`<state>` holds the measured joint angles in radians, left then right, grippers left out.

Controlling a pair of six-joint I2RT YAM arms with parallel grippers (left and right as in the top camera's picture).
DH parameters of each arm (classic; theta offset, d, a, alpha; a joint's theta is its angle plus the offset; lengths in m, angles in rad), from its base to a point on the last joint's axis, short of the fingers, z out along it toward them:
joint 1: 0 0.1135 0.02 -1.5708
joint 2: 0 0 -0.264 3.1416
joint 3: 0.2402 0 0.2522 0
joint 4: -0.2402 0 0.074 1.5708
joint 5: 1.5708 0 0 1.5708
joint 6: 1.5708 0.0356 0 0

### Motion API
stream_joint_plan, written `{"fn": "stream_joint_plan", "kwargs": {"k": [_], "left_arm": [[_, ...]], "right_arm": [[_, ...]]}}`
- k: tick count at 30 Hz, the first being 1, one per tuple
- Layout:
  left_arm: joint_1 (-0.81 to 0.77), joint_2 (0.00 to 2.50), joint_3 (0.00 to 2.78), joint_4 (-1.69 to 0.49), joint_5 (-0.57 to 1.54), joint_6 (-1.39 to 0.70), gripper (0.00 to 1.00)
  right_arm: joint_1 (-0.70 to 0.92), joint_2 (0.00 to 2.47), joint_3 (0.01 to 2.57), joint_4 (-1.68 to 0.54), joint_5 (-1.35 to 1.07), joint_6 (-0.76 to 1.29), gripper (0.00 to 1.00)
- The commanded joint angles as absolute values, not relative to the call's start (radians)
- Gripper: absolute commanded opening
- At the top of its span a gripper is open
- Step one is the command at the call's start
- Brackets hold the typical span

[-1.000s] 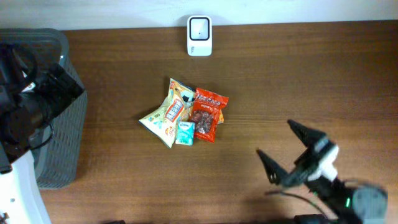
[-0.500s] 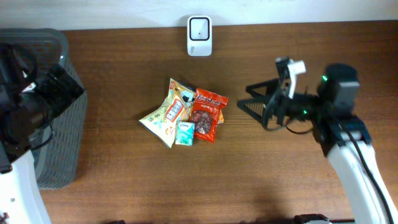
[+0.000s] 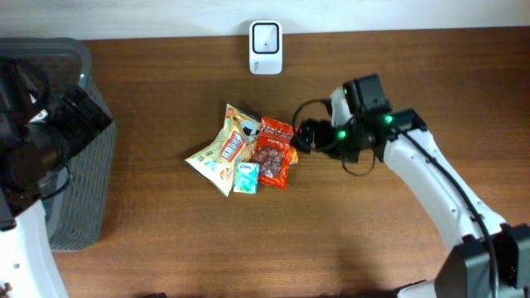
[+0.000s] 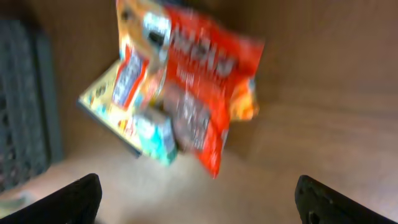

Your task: Scan the item barcode

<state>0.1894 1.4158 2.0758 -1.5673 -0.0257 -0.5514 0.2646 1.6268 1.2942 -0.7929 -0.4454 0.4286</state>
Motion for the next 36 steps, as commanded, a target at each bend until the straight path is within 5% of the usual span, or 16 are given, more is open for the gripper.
{"fn": "stream_joint_plan", "kwargs": {"k": [1, 17, 25, 28, 32, 35, 36], "left_arm": [[0.195, 1.414, 2.075, -1.566, -0.022, -0.564, 0.99], [0.195, 1.414, 2.075, -1.566, -0.022, -0.564, 0.99], [0.195, 1.414, 2.075, -1.566, -0.022, -0.564, 0.99], [0.195, 1.414, 2.075, -1.566, -0.022, -0.564, 0.99], [0.195, 1.414, 2.075, -1.566, -0.022, -0.564, 0.99], [0.195, 1.414, 2.075, -1.566, -0.022, -0.564, 0.99], [0.195, 1.414, 2.075, -1.566, -0.022, -0.564, 0.99]], "right_arm": [[0.298, 1.666, 1.319, -0.77, -0.364, 0.48, 0.99], [0.388, 1.926, 1.319, -0.661, -0.384, 0.544, 0.99], [0.422, 1.986, 1.319, -0.627, -0.4, 0.544, 0.82], [0.449, 2.001, 1.319, -0.613, -0.399, 0.544, 0.5], [0.486, 2.002, 1.319, -0.579, -0.357, 0.545, 0.49], [0.5, 2.002, 1.319, -0.583, -0.281, 0.543, 0.24], [0.5, 2.001, 1.32, -0.587, -0.276, 0.542, 0.04]]}}
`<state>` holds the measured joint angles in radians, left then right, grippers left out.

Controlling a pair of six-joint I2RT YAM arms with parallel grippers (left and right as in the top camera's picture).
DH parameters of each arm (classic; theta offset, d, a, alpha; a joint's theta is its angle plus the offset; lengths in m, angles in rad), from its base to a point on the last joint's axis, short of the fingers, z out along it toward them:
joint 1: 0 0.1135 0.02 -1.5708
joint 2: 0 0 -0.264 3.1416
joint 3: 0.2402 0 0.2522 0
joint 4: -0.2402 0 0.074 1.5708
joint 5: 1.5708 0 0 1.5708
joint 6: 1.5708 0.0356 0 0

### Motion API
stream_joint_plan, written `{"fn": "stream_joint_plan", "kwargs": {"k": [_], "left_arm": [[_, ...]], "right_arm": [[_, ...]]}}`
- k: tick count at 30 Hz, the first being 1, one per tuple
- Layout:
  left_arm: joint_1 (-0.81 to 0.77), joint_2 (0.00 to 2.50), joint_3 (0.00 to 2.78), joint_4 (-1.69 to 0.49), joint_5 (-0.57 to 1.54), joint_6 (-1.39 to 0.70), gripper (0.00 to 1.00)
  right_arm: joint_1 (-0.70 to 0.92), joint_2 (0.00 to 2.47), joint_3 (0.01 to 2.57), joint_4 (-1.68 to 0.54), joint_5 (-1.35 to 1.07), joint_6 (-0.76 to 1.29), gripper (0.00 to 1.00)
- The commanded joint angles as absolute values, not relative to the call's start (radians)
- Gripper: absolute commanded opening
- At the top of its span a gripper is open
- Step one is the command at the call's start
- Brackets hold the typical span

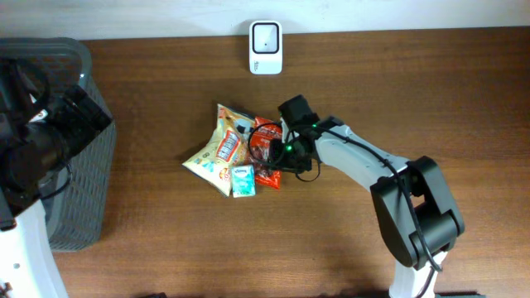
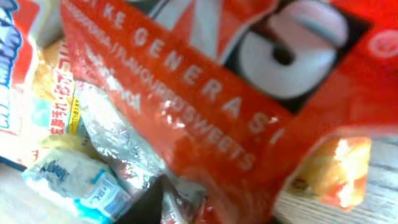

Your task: Scan the item barcode

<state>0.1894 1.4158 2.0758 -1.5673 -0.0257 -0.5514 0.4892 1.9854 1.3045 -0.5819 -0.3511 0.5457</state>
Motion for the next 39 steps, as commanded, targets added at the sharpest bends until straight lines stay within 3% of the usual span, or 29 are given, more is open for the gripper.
{"fn": "stream_joint_plan", "kwargs": {"k": [1, 5, 13, 21, 30, 39], "left_arm": [[0.195, 1.414, 2.075, -1.566, -0.022, -0.564, 0.99], [0.195, 1.414, 2.075, -1.566, -0.022, -0.564, 0.99], [0.195, 1.414, 2.075, -1.566, -0.022, -0.564, 0.99], [0.195, 1.414, 2.075, -1.566, -0.022, -0.564, 0.99], [0.195, 1.414, 2.075, -1.566, -0.022, -0.564, 0.99], [0.195, 1.414, 2.075, -1.566, -0.022, -0.564, 0.99]], "right_arm": [[0.497, 1.996, 1.324, -0.593, -0.276, 0.53, 0.04], [0.49, 1.952, 1.39, -0.689, -0.168, 0.471, 0.04], [0.49, 1.862, 1.67, -1.041, 0.348, 0.422, 0.04], [0.448, 1.856, 1.7, -1.089, 0.859, 0.49, 0.04], [0.319, 1.873, 1.56, -1.034, 0.776, 0.582, 0.04], [0.376, 1.889, 1.334, -0.852, 0.688, 0.581, 0.05]]}}
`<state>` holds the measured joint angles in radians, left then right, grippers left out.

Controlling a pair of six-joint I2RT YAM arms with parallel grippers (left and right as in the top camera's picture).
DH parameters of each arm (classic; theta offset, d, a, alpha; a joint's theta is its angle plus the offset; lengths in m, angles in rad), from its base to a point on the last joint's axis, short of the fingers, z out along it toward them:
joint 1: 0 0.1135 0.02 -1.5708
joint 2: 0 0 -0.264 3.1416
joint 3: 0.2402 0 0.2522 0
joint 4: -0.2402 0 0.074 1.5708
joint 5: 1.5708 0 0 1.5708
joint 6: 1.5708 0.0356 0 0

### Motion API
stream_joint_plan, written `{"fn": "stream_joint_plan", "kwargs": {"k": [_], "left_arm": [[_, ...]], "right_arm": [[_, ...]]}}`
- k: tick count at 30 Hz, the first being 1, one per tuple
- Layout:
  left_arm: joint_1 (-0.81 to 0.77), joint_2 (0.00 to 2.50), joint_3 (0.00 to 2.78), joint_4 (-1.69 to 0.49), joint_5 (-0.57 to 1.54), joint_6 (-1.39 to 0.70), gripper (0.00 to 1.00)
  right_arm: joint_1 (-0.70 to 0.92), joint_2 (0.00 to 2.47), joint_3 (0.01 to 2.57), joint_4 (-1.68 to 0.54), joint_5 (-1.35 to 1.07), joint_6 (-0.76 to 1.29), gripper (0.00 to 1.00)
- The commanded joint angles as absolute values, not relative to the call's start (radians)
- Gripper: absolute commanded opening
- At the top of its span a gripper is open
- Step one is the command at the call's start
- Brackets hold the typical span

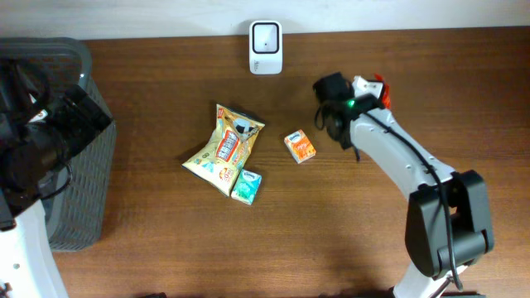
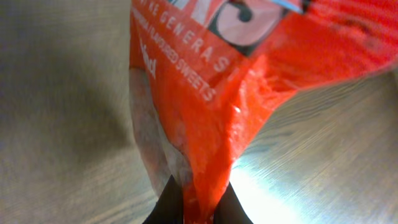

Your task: Scan the item barcode

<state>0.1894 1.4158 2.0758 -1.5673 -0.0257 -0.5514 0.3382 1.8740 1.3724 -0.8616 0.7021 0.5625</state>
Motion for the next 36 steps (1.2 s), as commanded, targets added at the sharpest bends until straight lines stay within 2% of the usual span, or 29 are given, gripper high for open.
{"fn": "stream_joint_plan", "kwargs": {"k": [1, 3, 6, 8, 10, 11, 12, 13, 18, 22, 26, 29, 32, 33, 34, 35, 36], "left_arm": [[0.195, 1.414, 2.075, -1.566, -0.022, -0.564, 0.99], [0.195, 1.414, 2.075, -1.566, -0.022, -0.564, 0.99], [0.195, 1.414, 2.075, -1.566, -0.022, -0.564, 0.99], [0.195, 1.414, 2.075, -1.566, -0.022, -0.564, 0.99], [0.195, 1.414, 2.075, -1.566, -0.022, -0.564, 0.99], [0.195, 1.414, 2.075, -1.566, -0.022, -0.564, 0.99], [0.195, 1.414, 2.075, -1.566, -0.022, -0.564, 0.99], [0.195, 1.414, 2.075, -1.566, -0.022, -0.564, 0.99], [0.195, 1.414, 2.075, -1.566, -0.022, -0.564, 0.99], [0.195, 1.414, 2.075, -1.566, -0.022, -0.564, 0.99], [0.195, 1.414, 2.075, -1.566, -0.022, -0.564, 0.99], [0.195, 1.414, 2.075, -1.566, -0.022, -0.564, 0.99], [0.195, 1.414, 2.075, -1.566, -0.022, -0.564, 0.99], [0.195, 1.414, 2.075, -1.566, -0.022, -0.564, 0.99], [0.195, 1.414, 2.075, -1.566, -0.022, -0.564, 0.99], [0.195, 1.414, 2.075, -1.566, -0.022, -0.564, 0.99], [0.195, 1.414, 2.075, -1.566, -0.022, -0.564, 0.99]], "right_arm": [[0.386, 1.89, 1.332, -0.854, 0.675, 0.581, 0.05], [0.416, 1.89, 1.333, -0.855, 0.656, 0.581, 0.06], [0.475, 1.89, 1.334, -0.832, 0.64, 0.58, 0.15], [0.516, 1.89, 1.337, -0.807, 0.599, 0.573, 0.32], [0.555, 1.89, 1.341, -0.768, 0.503, 0.547, 0.43], [0.562, 1.89, 1.346, -0.765, 0.491, 0.548, 0.59], [0.567, 1.89, 1.359, -0.766, 0.476, 0.548, 0.82], [0.568, 1.889, 1.38, -0.773, 0.453, 0.547, 0.88], [0.513, 1.87, 1.559, -0.907, 0.368, 0.542, 0.94], [0.406, 1.87, 1.696, -1.0, 0.263, 0.441, 0.93], [0.262, 1.877, 1.703, -1.01, 0.226, 0.432, 0.93], [0.148, 1.909, 1.703, -1.011, -0.037, 0.28, 0.93], [0.062, 1.956, 1.696, -1.018, -0.236, 0.232, 0.91], [0.039, 1.978, 1.694, -1.015, -0.289, 0.231, 0.79], [0.025, 2.003, 1.694, -1.014, -0.341, 0.232, 0.57], [0.019, 2.026, 1.694, -1.015, -0.376, 0.232, 0.39], [0.021, 2.057, 1.694, -1.016, -0.414, 0.232, 0.28]]}}
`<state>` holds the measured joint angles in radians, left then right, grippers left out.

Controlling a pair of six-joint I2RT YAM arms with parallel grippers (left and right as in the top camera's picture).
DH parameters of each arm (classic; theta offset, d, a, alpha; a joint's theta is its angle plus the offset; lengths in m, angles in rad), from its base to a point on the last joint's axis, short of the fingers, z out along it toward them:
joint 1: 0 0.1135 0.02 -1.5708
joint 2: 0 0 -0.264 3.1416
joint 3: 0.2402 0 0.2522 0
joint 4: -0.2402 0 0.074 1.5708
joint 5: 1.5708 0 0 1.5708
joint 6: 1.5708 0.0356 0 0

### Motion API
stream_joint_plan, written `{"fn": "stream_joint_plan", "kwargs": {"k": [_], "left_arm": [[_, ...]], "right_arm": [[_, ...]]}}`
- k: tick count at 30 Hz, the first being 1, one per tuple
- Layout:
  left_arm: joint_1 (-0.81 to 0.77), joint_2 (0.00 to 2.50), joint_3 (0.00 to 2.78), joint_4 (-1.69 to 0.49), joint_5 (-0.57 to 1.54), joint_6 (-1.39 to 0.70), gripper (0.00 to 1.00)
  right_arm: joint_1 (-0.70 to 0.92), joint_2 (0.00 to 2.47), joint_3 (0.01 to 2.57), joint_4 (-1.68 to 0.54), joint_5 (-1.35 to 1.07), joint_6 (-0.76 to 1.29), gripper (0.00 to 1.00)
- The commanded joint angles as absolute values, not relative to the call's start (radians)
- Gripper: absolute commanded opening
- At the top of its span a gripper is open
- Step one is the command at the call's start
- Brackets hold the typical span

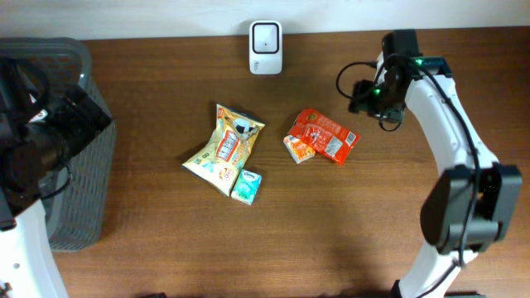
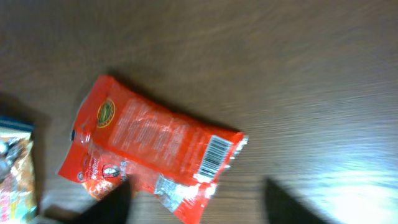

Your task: Scan the item barcode

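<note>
The red snack bag lies flat on the table with its back up, and its barcode shows near the right end. One edge rests on a small orange pack. The white scanner stands at the table's back edge. My right gripper hangs open above and to the right of the bag, holding nothing; in the right wrist view its blurred fingers stand on either side of the bag's near end. My left arm is over the basket at far left, and its jaws cannot be made out.
A yellow snack bag and a teal tissue pack lie left of the red bag. A dark grey basket fills the table's left end.
The right gripper was shut on the red bag, held up right of the scanner. Now the bag lies on the table, barcode side up, against the orange pack, and the gripper is open further right.
The right gripper stood open just right of the pile of snacks. Then it was down in the pile at the red bag. Then it held the bag lifted away, leaving the orange pack uncovered. Now the bag lies turned over, released.
</note>
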<state>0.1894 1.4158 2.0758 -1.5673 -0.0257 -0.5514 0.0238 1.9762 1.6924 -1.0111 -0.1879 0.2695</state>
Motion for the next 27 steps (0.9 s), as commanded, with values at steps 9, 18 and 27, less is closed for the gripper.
{"fn": "stream_joint_plan", "kwargs": {"k": [9, 18, 27], "left_arm": [[0.195, 1.414, 2.075, -1.566, -0.022, -0.564, 0.99], [0.195, 1.414, 2.075, -1.566, -0.022, -0.564, 0.99], [0.195, 1.414, 2.075, -1.566, -0.022, -0.564, 0.99]], "right_arm": [[0.191, 2.155, 1.696, -1.058, -0.406, 0.18, 0.04], [0.273, 2.08, 1.703, -1.106, -0.273, 0.179, 0.05], [0.275, 2.111, 1.637, -1.004, -0.175, 0.18, 0.04]]}}
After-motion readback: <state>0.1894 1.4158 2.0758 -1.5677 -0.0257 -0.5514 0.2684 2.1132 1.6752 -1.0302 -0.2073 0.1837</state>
